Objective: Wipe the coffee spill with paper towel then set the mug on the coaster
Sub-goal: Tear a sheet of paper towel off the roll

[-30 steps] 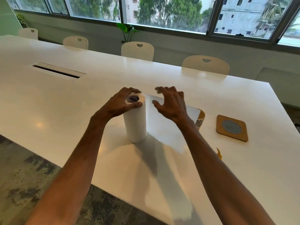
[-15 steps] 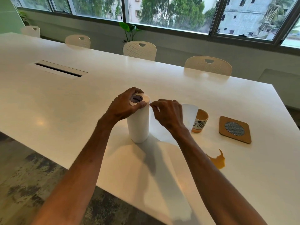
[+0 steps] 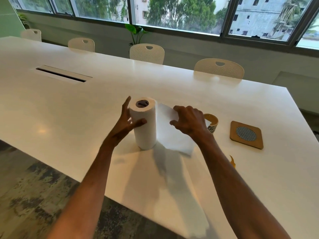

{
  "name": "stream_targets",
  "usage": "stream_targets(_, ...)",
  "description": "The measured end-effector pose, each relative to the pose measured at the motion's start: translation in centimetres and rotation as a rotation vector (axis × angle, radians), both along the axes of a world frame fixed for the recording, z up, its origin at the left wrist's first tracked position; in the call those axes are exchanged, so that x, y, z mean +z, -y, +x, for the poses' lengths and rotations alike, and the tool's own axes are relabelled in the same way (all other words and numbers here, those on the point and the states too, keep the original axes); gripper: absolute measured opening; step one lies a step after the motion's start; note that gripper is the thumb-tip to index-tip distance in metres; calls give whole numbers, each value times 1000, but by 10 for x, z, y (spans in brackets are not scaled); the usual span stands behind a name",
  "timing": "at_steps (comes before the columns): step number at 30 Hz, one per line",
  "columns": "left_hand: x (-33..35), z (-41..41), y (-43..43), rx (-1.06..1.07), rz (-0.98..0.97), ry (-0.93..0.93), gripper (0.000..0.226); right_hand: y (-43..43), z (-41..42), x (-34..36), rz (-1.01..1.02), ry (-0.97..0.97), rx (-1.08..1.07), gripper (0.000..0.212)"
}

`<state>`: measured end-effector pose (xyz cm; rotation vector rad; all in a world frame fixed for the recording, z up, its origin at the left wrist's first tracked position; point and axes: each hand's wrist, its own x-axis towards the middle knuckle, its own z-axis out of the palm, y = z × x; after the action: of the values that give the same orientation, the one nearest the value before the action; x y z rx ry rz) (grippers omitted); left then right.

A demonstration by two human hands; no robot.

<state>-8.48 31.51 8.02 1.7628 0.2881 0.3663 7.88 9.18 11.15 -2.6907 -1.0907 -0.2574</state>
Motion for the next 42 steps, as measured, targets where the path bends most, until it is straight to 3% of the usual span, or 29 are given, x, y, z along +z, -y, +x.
stream_targets(10,-38,6,11,152,9,8,92,44,9,-1,-163,-174,-71,40)
stream_targets(16,-37,8,13,187,20,4,94,71,12,-16,-87,-342,-96,40)
stream_targets(19,-34,8,14,163,32,-8,97,84,9,-25,56,-560,-87,45)
stream_targets(26,-38,5,12,131,41,-16,97,93,0,-40,105,-928,-83,49)
stream_targets(35,-45,9,8,132,33,-29,100,146,21,-50,99,-1100,-5,61)
stream_targets(39,-49,11,23,316,113,178,121,160,22,-48,68,-1077,-56,61)
stream_targets(42,-44,11,44,579,499,475,112,168,17,-40,28,-1093,-97,60)
